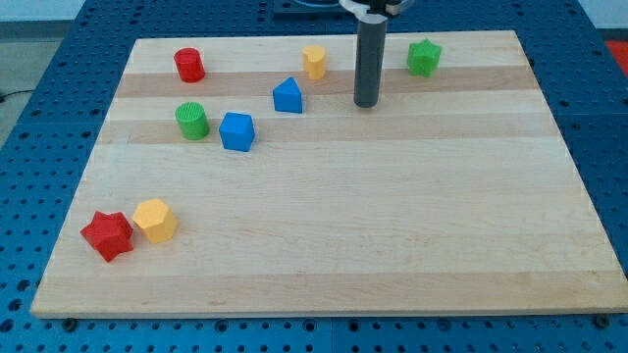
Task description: Keep the blue triangle right to the blue cube
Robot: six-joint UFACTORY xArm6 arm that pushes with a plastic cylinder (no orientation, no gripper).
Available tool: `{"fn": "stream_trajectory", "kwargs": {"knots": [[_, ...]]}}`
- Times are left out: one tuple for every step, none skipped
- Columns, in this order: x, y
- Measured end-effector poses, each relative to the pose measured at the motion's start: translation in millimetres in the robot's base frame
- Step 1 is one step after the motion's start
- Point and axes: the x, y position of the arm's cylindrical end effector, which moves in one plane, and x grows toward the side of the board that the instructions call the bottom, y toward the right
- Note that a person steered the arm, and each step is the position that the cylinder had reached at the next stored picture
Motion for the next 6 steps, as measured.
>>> {"fn": "stream_trajectory", "kwargs": {"knots": [[-23.7,-23.2],[-28.5,-62.1],[-27.0,-125.4],[2.7,-136.2],[18.4,-137.8],[36.1,-137.8]]}}
